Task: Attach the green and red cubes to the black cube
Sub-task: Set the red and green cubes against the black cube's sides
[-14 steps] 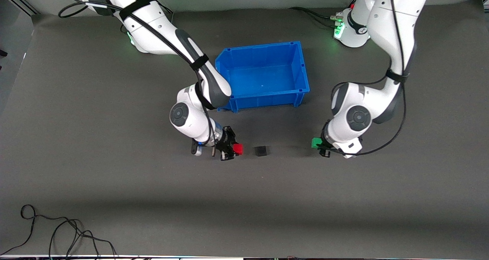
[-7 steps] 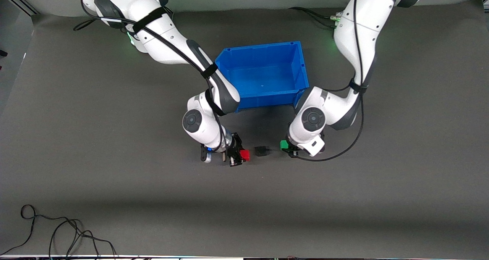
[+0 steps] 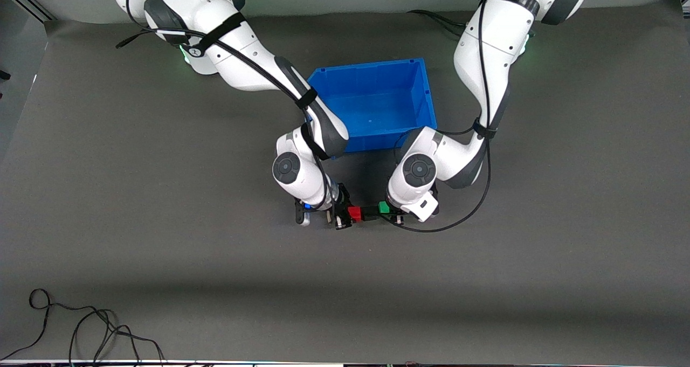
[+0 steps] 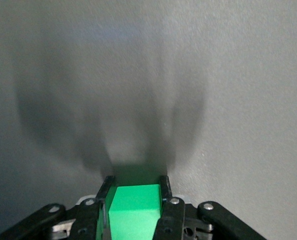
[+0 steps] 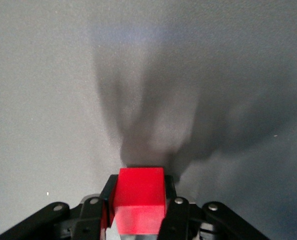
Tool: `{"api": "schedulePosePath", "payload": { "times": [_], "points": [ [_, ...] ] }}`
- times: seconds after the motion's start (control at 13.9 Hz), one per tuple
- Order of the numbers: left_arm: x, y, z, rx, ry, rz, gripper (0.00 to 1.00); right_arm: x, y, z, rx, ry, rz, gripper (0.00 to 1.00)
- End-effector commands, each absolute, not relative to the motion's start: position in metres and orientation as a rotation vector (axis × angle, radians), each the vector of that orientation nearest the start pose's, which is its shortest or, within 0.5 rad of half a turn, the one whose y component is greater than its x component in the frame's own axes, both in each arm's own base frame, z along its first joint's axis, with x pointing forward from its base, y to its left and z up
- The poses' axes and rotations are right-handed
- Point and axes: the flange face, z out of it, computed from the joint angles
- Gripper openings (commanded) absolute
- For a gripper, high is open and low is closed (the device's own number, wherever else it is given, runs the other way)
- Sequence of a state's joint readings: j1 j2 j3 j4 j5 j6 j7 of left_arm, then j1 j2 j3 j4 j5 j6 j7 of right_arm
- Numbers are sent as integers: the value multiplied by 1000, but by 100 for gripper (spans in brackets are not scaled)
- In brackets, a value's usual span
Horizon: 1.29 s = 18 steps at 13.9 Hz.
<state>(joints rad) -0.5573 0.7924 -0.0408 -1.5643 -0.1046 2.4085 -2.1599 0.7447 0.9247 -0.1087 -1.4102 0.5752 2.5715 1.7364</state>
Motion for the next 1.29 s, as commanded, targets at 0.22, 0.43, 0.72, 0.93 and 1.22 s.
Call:
{"api": "schedulePosePath", "payload": {
  "times": [0.22,0.43,0.72,0.93,1.22],
  "points": [
    [592,-405,172,2048,2282,-123,0,589,475,167,-2024,1920,238,29],
    [591,-412,177,2047,2268,-128,0,589,475,168,-2005,1937,246,29],
    [593,-412,186,2117,2202,-50,100,595,470,175,-2009,1924,231,100],
    [603,-405,203,2101,2204,-34,100,610,453,198,-1993,1931,228,100],
    [616,-374,262,2281,2095,-29,100,634,408,230,-2099,1925,277,100]
  ]
}}
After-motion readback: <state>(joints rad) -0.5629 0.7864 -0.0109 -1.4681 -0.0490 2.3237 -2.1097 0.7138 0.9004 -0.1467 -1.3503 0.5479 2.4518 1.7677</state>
